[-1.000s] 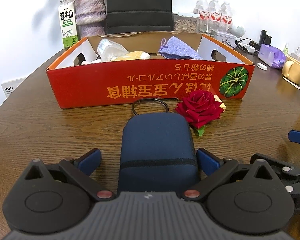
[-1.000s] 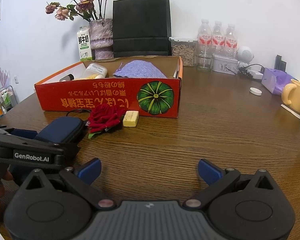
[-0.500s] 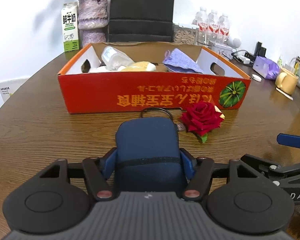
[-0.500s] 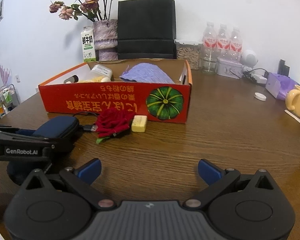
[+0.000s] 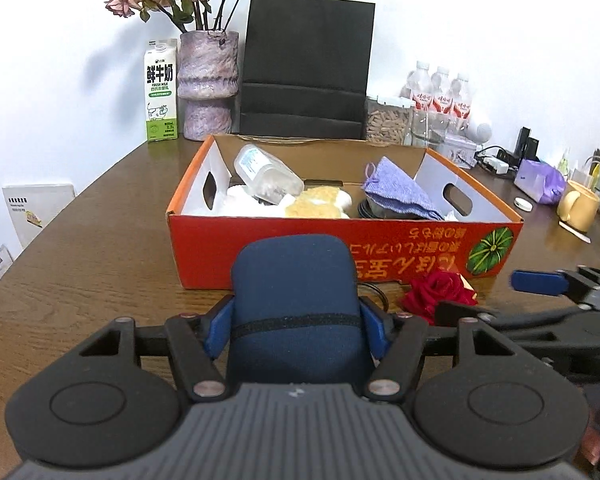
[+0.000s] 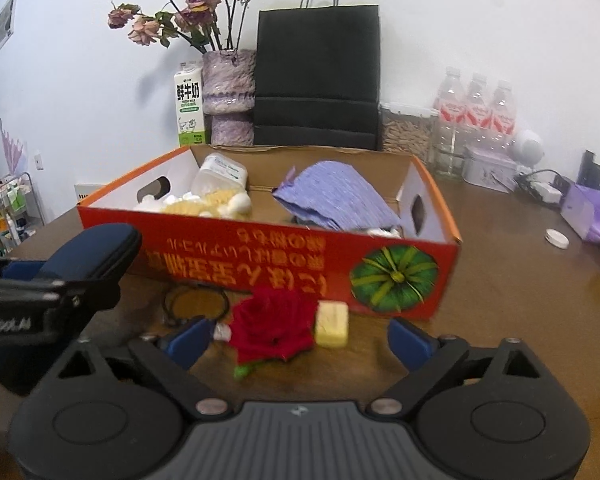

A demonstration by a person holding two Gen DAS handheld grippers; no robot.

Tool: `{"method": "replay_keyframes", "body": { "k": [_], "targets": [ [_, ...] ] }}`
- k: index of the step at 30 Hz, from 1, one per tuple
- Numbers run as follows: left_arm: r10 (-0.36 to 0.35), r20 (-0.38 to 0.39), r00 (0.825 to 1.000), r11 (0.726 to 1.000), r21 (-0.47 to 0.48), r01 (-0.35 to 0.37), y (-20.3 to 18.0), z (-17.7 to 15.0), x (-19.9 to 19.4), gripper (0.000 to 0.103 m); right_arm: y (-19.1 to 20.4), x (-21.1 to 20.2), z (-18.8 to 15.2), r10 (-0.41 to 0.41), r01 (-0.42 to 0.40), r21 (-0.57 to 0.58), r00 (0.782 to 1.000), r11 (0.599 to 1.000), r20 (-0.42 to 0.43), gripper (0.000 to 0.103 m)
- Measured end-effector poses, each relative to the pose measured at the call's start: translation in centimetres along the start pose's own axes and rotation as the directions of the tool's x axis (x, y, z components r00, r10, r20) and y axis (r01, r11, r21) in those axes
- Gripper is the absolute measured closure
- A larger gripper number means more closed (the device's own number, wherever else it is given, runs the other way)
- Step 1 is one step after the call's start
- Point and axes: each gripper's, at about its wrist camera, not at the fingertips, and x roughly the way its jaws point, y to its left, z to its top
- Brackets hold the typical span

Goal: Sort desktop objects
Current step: 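Close the left tool on the navy blue case while the right grasps the red rose, then carry the navy case and red rose into the box and open both tools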

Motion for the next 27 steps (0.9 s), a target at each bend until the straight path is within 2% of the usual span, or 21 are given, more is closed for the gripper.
{"method": "replay_keyframes", "body": {
  "k": [6, 8, 9, 11, 14, 27],
  "targets": [
    [-0.008, 0.009, 1.0, 1.0, -0.003, 0.008, 0.8, 0.1, 0.4, 0.037, 0.8, 1.9, 0.5, 0.004, -0.004, -0.006, 0.999, 1.0, -0.039, 0.03],
    [-0.009, 0.01, 1.0, 1.0, -0.006, 0.01, 1.0, 0.1, 0.5, 0.037, 1.0, 2.2, 0.4, 0.011, -0.011, -0.006, 0.999, 1.0, -0.053, 0.041],
    [-0.01, 0.008, 1.0, 1.0, -0.009, 0.01, 1.0, 0.1, 0.6, 0.037, 1.1, 2.2, 0.2, 0.008, -0.008, -0.01, 0.999, 1.0, -0.054, 0.044],
    [-0.012, 0.007, 1.0, 1.0, -0.011, 0.012, 1.1, 0.0, 0.6, 0.037, 1.3, 1.9, 0.0, 0.003, -0.004, -0.018, 0.999, 1.0, -0.044, 0.059],
    [-0.017, 0.008, 1.0, 1.0, -0.013, 0.017, 1.0, -0.2, 0.5, 0.037, 1.4, 1.3, -0.1, 0.013, -0.014, -0.015, 1.0, 1.0, -0.028, 0.066],
    [-0.026, 0.046, 0.999, 1.0, 0.005, 0.026, 0.5, 0.4, -0.9, 0.038, 1.6, -1.4, 0.4, 0.034, -0.033, -0.028, 0.999, 0.999, 0.04, 0.071]
  ]
}}
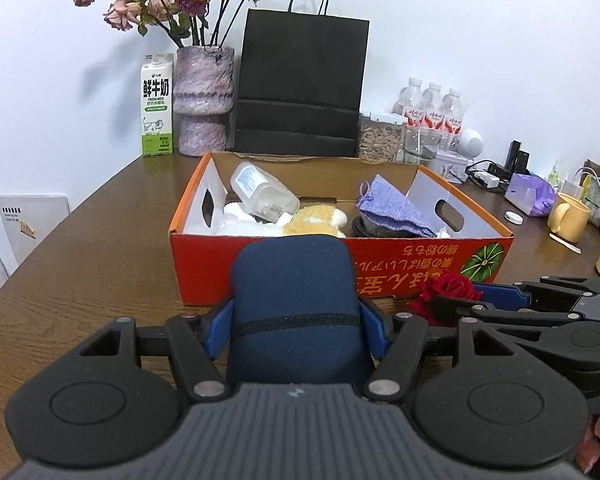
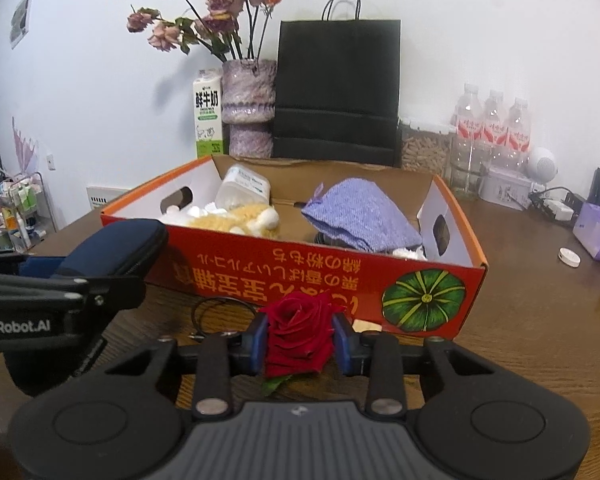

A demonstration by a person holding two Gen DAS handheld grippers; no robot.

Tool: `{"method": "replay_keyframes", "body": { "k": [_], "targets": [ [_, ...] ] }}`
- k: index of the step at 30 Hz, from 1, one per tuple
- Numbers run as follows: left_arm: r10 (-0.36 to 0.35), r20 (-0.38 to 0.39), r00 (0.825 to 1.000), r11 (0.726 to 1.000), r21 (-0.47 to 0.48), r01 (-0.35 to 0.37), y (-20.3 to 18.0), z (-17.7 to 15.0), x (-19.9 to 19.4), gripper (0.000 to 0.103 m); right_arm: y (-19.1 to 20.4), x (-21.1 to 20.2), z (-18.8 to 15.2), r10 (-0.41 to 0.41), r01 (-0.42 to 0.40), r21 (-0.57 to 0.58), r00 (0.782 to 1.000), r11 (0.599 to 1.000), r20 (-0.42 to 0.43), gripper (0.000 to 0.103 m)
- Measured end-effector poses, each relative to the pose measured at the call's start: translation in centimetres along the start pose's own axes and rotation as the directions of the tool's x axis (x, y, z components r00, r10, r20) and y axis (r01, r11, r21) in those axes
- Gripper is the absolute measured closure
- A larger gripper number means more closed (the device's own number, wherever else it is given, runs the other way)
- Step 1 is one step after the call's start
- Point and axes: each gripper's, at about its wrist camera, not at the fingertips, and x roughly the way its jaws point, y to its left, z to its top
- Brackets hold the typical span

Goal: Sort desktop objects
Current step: 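Carry the navy case and red rose into the box and open both tools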

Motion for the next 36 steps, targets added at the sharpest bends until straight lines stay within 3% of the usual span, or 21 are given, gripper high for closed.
{"method": "replay_keyframes", "body": {
  "k": [22, 36],
  "targets": [
    [-0.001, 0.045, 0.999, 1.0, 0.016, 0.0, -0.4, 1.5, -0.5, 0.038, 0.8, -1.9, 1.7, 0.013, -0.011, -0.029, 0.998, 1.0, 0.069, 0.071],
    [-0.022, 0.162, 0.986, 1.0, 0.022, 0.018, -1.6, 6.1, -0.1, 0.039, -0.7, -2.3, 5.3, -0.013, 0.015, -0.013, 0.986, 1.0, 0.164, 0.071]
  ]
}}
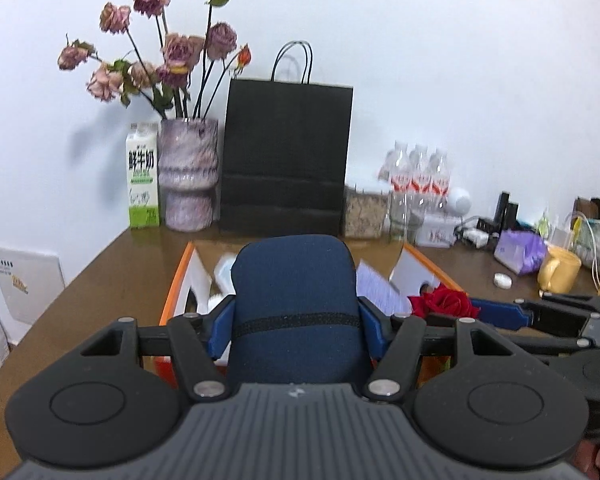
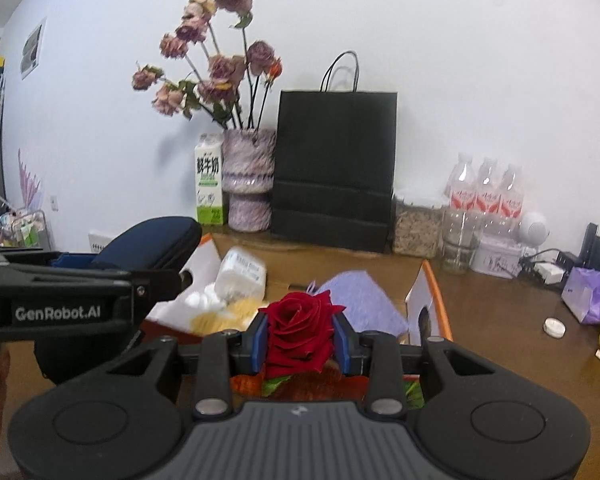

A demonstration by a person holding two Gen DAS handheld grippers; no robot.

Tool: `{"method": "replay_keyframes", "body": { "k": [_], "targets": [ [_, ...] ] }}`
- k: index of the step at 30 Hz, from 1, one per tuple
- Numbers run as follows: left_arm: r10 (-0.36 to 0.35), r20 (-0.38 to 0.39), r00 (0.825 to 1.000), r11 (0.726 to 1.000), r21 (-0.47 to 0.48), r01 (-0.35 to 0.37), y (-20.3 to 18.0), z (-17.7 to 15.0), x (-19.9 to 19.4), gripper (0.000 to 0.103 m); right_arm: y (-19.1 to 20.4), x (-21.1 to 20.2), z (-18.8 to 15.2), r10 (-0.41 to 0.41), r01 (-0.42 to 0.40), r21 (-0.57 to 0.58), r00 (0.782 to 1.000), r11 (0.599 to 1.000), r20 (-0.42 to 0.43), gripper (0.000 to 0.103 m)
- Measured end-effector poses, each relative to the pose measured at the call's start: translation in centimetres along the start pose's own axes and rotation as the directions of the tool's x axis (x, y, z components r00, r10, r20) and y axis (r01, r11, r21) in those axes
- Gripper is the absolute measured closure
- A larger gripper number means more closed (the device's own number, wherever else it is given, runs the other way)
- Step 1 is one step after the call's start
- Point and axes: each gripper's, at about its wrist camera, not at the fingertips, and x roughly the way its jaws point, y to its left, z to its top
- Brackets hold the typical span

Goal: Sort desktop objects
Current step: 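Carry the navy case and red rose into the box and open both tools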

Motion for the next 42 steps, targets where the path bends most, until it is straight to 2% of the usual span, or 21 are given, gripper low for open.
{"method": "replay_keyframes", "body": {
  "k": [13, 17, 21, 25, 27, 28, 29, 30, 31, 32, 34, 35, 36, 42],
  "targets": [
    [0.005, 0.016, 1.0, 0.999, -0.034, -0.005, -1.4, 2.7, 7.1, 0.039, -4.0, 6.3, 2.9, -0.04, 0.038, 0.061, 0.999, 0.997, 0.024, 0.071],
    [0.024, 0.0, 1.0, 1.0, -0.015, -0.024, -2.0, 2.1, 10.4, 0.039, -6.0, 8.7, 2.0, -0.023, 0.02, 0.11, 1.0, 0.994, 0.021, 0.071],
    [0.057, -0.046, 0.997, 0.998, 0.007, -0.057, -2.1, 1.0, 12.8, 0.039, -7.1, 10.3, 0.8, -0.015, 0.019, 0.127, 0.999, 0.992, -0.029, 0.071],
    [0.082, -0.067, 0.994, 0.997, 0.01, -0.082, -1.8, 0.6, 13.6, 0.039, -7.3, 10.8, 0.5, -0.023, 0.03, 0.139, 0.998, 0.99, -0.052, 0.071],
    [0.093, -0.07, 0.993, 0.996, 0.009, -0.092, -1.7, 0.5, 13.7, 0.036, -7.1, 10.9, 0.5, -0.027, 0.034, 0.134, 0.998, 0.99, -0.056, 0.071],
    [0.099, -0.07, 0.993, 0.995, 0.009, -0.098, -1.7, 0.4, 13.6, 0.033, -7.1, 10.9, 0.4, -0.027, 0.034, 0.132, 0.998, 0.991, -0.059, 0.069],
    [0.108, -0.065, 0.992, 0.994, 0.009, -0.108, -1.7, 0.4, 13.6, 0.026, -7.0, 11.0, 0.4, -0.027, 0.035, 0.13, 0.998, 0.991, -0.063, 0.066],
    [0.125, -0.044, 0.991, 0.992, 0.013, -0.125, -1.8, 0.3, 13.3, 0.018, -6.9, 10.9, 0.3, -0.032, 0.04, 0.132, 0.998, 0.99, -0.063, 0.06],
    [0.146, -0.016, 0.989, 0.989, 0.023, -0.146, -1.9, 0.3, 12.9, 0.0, -6.9, 10.8, 0.1, -0.038, 0.046, 0.134, 0.997, 0.99, -0.062, 0.047],
    [0.165, 0.019, 0.986, 0.986, 0.033, -0.165, -2.0, 0.4, 12.6, 0.0, -6.8, 10.7, 0.0, -0.041, 0.048, 0.131, 0.998, 0.99, -0.057, 0.039],
    [0.191, 0.072, 0.979, 0.979, 0.057, -0.195, -2.3, 0.2, 11.8, 0.0, -6.7, 10.3, 0.0, -0.053, 0.057, 0.125, 0.998, 0.991, -0.032, 0.012],
    [0.198, 0.077, 0.977, 0.977, 0.06, -0.203, -2.3, 0.2, 11.6, 0.0, -6.7, 10.0, 0.0, -0.061, 0.063, 0.122, 0.998, 0.991, -0.019, 0.008],
    [0.202, 0.073, 0.977, 0.977, 0.057, -0.206, -2.3, 0.3, 11.6, 0.0, -6.5, 9.9, 0.0, -0.068, 0.069, 0.113, 0.998, 0.991, -0.01, 0.005],
    [0.206, 0.028, 0.978, 0.977, 0.045, -0.207, -1.9, 0.4, 12.1, 0.0, -6.1, 9.9, 0.0, -0.072, 0.073, 0.094, 0.997, 0.993, -0.019, 0.001]
  ]
}}
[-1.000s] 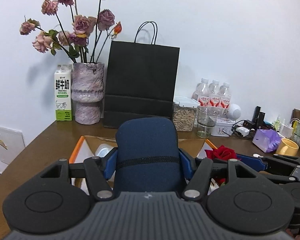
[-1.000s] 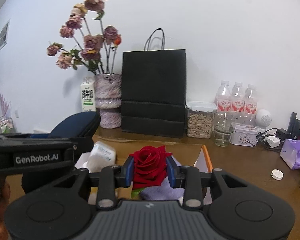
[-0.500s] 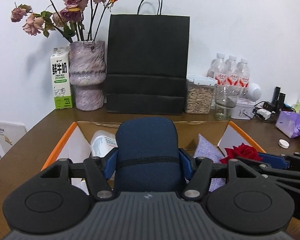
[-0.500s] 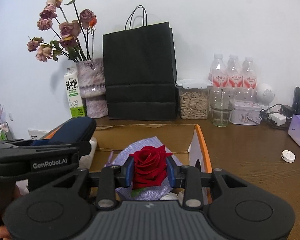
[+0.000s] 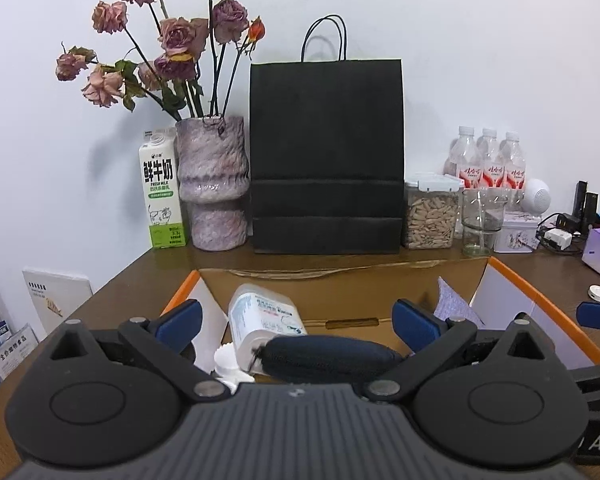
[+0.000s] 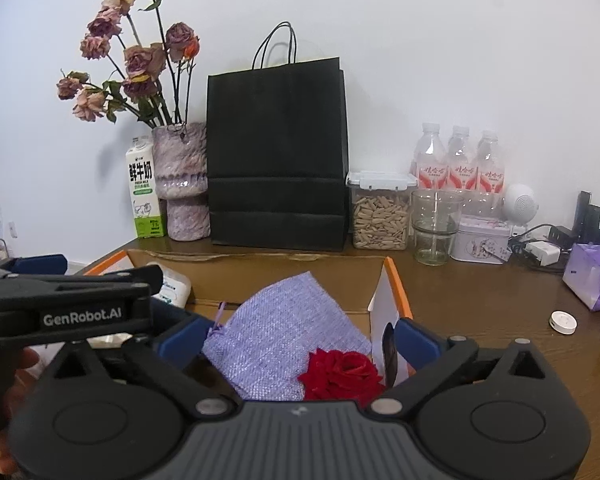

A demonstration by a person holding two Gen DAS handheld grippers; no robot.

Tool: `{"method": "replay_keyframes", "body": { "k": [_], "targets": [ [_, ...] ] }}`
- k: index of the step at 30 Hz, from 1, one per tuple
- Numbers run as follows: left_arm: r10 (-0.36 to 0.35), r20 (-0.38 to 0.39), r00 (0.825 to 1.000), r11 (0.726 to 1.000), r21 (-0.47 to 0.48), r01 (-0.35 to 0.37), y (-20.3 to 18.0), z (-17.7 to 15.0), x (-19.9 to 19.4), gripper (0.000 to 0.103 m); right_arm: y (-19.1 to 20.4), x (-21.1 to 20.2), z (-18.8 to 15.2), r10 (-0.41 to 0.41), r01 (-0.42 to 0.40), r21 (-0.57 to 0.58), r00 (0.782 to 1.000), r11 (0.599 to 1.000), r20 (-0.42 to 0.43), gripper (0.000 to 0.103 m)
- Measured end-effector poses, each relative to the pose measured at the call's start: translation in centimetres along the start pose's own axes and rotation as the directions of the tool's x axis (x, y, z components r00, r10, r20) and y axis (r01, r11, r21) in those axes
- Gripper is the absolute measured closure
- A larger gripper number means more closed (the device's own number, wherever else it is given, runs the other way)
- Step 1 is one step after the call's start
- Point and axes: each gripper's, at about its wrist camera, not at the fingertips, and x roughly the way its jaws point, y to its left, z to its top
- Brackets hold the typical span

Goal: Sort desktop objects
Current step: 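Carry the navy case and red rose into the box and open both tools, then withdraw both open tools from the box toward the yellow block and black cable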

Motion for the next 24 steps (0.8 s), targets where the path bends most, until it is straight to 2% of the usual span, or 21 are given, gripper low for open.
{"method": "replay_keyframes", "body": {
  "k": [16, 24],
  "targets": [
    [-0.006, 0.001, 1.0, 1.0, -0.005, 0.006, -0.1, 0.2, -0.5, 0.0, 0.3, -0.7, 0.2, -0.006, 0.006, -0.018, 1.0, 1.0, 0.011, 0.001],
    [-0.002, 0.018, 1.0, 1.0, 0.001, 0.002, 0.1, 0.7, -2.1, 0.0, 0.8, -2.1, 0.7, 0.0, 0.0, -0.03, 1.0, 1.0, 0.016, 0.001]
  ]
}}
